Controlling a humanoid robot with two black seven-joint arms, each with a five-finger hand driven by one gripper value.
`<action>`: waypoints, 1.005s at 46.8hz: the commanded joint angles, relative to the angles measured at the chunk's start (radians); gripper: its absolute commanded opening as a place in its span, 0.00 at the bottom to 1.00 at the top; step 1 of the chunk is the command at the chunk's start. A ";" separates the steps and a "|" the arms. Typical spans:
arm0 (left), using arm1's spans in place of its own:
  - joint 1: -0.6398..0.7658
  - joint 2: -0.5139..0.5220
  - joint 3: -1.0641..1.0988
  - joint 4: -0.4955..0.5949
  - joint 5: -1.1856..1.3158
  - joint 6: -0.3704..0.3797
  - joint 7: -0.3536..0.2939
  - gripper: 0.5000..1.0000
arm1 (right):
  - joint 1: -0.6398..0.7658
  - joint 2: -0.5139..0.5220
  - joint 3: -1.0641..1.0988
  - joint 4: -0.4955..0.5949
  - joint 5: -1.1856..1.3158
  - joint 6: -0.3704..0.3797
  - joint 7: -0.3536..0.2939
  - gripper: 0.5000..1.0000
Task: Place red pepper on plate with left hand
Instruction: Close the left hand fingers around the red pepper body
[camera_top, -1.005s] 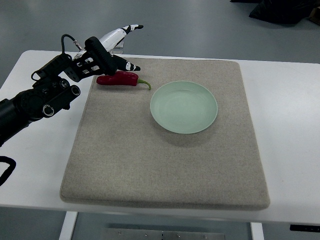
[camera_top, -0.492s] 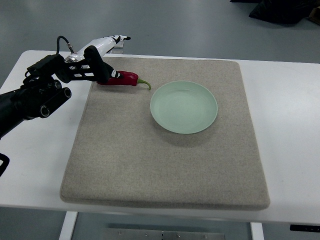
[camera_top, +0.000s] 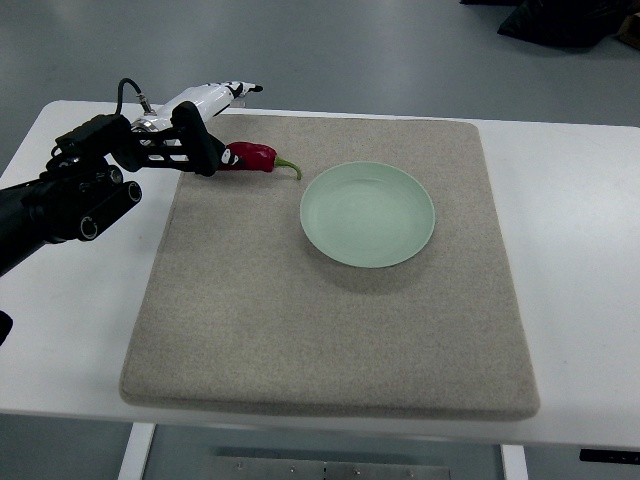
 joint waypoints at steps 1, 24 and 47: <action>-0.001 -0.001 0.001 0.002 0.000 -0.001 0.000 0.89 | 0.000 0.000 0.000 0.000 0.000 0.000 0.000 0.86; 0.005 -0.008 0.047 0.020 -0.001 0.001 0.000 0.80 | 0.000 0.000 0.000 0.000 0.000 0.000 0.000 0.86; 0.012 -0.025 0.082 0.049 -0.006 0.002 0.000 0.58 | 0.000 0.000 0.000 0.000 0.000 0.000 0.000 0.86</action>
